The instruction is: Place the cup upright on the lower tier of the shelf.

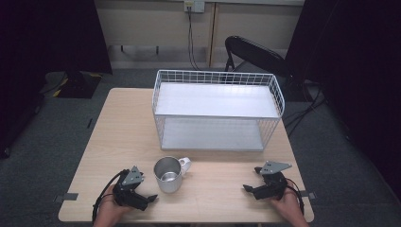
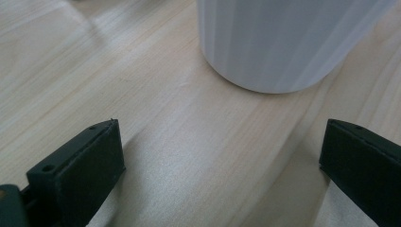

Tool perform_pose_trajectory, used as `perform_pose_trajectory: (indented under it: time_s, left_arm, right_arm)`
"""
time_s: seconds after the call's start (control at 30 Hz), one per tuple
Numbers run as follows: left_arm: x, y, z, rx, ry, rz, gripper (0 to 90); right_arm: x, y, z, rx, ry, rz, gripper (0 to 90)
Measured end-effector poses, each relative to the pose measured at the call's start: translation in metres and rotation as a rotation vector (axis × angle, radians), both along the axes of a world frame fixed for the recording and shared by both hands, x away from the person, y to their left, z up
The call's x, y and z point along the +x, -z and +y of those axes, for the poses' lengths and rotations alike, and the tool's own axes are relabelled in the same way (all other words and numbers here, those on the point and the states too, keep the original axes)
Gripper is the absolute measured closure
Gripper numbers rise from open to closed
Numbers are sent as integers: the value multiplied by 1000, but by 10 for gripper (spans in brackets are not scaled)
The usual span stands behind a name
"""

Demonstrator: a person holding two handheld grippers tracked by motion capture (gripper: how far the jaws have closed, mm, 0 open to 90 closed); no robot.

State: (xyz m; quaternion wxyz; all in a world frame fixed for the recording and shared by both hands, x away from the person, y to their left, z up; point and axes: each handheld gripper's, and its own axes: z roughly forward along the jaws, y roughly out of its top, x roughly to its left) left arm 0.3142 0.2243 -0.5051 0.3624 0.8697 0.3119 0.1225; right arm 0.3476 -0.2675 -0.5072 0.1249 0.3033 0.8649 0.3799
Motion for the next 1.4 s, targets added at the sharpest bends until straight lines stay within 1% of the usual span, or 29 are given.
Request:
perform_pose_trajectory:
  time_s: [0.07, 0.17, 0.23, 0.27, 0.3, 0.33, 0.37, 0.4, 0.47, 0.5, 0.53, 0.6, 0.63, 0.7, 0.73, 0.8, 0.83, 0.87, 0.9, 0.93, 0.97, 1.03, 1.07, 1.1, 1.13, 1.27, 1.3, 1.33, 1.4]
  left_arm:
    - [-1, -1, 0, 2, -10, 2, 3]
    - [0, -3, 0, 15, -6, 10, 33]
    - [0, -4, 0, 17, -11, 17, 84]
    - [1, -7, 2, 23, -25, 19, 123]
    - [2, -8, 3, 20, -33, 27, 153]
    - [2, -8, 4, 4, -31, 42, 155]
    - [3, -9, 6, -11, -19, 55, 156]
    - [3, -11, 8, -9, -20, 48, 161]
    - [3, -14, 10, -22, -15, 56, 183]
    - [3, -17, 11, -35, -14, 54, 191]
    - [3, -21, 12, -29, -11, 43, 195]
    - [2, -27, 13, -53, -7, 45, 203]
    - [2, -31, 14, -51, -3, 32, 204]
    - [1, -38, 15, -67, 2, 21, 206]
    - [1, -42, 16, -77, 5, 26, 208]
    - [1, -44, 16, -79, 7, 25, 209]
    - [0, -49, 16, -78, 17, 18, 211]
    - [-1, -54, 16, -85, 23, 14, 215]
    - [-1, -57, 16, -90, 37, 21, 217]
    - [-1, -59, 16, -84, 38, 14, 218]
    - [-1, -59, 16, -84, 38, 14, 218]
    - [-1, -64, 16, -87, 48, 20, 218]
    - [-1, -68, 15, -84, 53, 8, 219]
    - [-1, -68, 15, -84, 53, 8, 220]
    - [-2, -71, 14, -92, 57, 4, 219]
    - [-3, -78, 13, -94, 65, -17, 219]
    - [-3, -78, 13, -94, 65, -17, 219]
    - [-4, -82, 12, -108, 67, -25, 219]
    - [-4, -86, 10, -109, 73, -32, 219]
  right_arm:
    - [0, 0, 0, -2, 0, 0, 127]
    - [0, 0, 0, -1, 0, 0, 128]
    - [0, 0, 0, -1, 0, 0, 128]
    - [0, 0, 0, -1, 0, 0, 128]
    - [0, 0, 0, -2, 0, 0, 128]
    - [0, 0, 0, -1, 0, 0, 128]
    - [0, 0, 0, -1, 0, 0, 128]
    - [0, 0, 0, -1, 0, 0, 128]
    - [0, 0, 0, -2, 0, 0, 129]
    - [0, 0, 0, -1, 0, 0, 128]
    - [0, 0, 0, -1, 0, 0, 128]
    - [0, 0, 0, -1, 0, 0, 129]
    - [0, 0, 0, -1, 0, 0, 128]
    - [0, 0, 0, -1, 0, -1, 130]
    - [0, 0, 0, -1, 0, -1, 129]
    - [0, 0, 0, -1, 0, -1, 130]
    - [0, 0, 0, -1, 0, -1, 130]
    - [0, 0, 0, -1, 0, -1, 129]
    - [0, 0, 0, -1, 0, -1, 130]
    - [0, 0, 0, -1, 0, -1, 130]
    - [0, 0, 0, -1, 0, -1, 130]
    - [0, 0, 0, 0, 0, -1, 129]
    - [0, 0, 0, 0, 0, -1, 130]
    - [0, 0, 0, 0, 0, -1, 130]
    - [0, 0, 0, 0, 0, -1, 129]
    - [0, 0, 0, 0, 0, -1, 130]
    - [0, 0, 0, 0, 0, -1, 129]
    - [0, 0, 0, 0, 0, -1, 129]
    - [0, 0, 0, 0, 0, -1, 129]
